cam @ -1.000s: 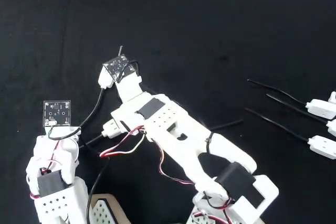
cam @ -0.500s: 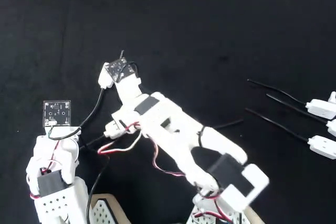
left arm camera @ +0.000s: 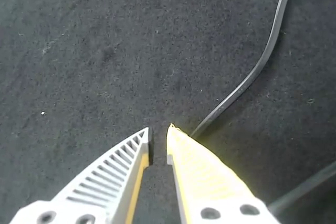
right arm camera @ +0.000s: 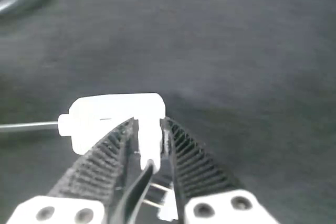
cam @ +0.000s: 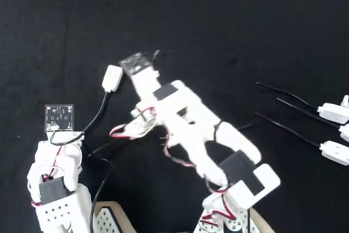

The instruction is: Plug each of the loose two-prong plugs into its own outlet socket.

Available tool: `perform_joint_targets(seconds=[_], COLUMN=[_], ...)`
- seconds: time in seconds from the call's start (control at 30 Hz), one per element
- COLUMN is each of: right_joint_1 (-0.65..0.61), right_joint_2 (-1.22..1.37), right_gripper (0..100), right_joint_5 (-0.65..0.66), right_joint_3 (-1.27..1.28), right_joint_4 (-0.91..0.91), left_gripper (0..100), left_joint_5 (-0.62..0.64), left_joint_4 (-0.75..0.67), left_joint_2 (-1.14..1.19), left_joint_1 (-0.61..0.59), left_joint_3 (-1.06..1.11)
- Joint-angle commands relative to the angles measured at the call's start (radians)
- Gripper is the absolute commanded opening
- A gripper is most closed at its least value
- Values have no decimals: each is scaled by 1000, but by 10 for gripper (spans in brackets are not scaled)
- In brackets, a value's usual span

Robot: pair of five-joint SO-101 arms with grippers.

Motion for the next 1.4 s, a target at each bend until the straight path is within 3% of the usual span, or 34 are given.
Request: perform_joint_targets(seconds=[0.0,0.17,0.37,0.57,0.83,1.0,1.23,1.37], right_joint_1=[164,350,700,1060,1378,1444,1361,1258], right_joint_2=[15,-48,-25,36,243,394,323,216], right_gripper=[12,12,12,12,13,16,221,253], right_joint_5=[61,169,450,672,787,792,669,583], right_joint_3=[54,58,56,4,-278,-432,-615,-704], right_joint_4=[29,25,-17,-186,-203,-164,262,502], left_gripper=[73,73,73,73,73,73,73,73], left_joint_5=[2,2,-52,-52,-52,-52,-52,-52], left_joint_4=[-18,-20,-49,-49,-49,-55,-55,-55], left_joint_2=[-6,-6,-6,-6,-6,-6,-6,-6], left_joint_1=[12,12,12,13,21,21,21,21], left_joint_3=[-5,4,28,28,30,31,31,31])
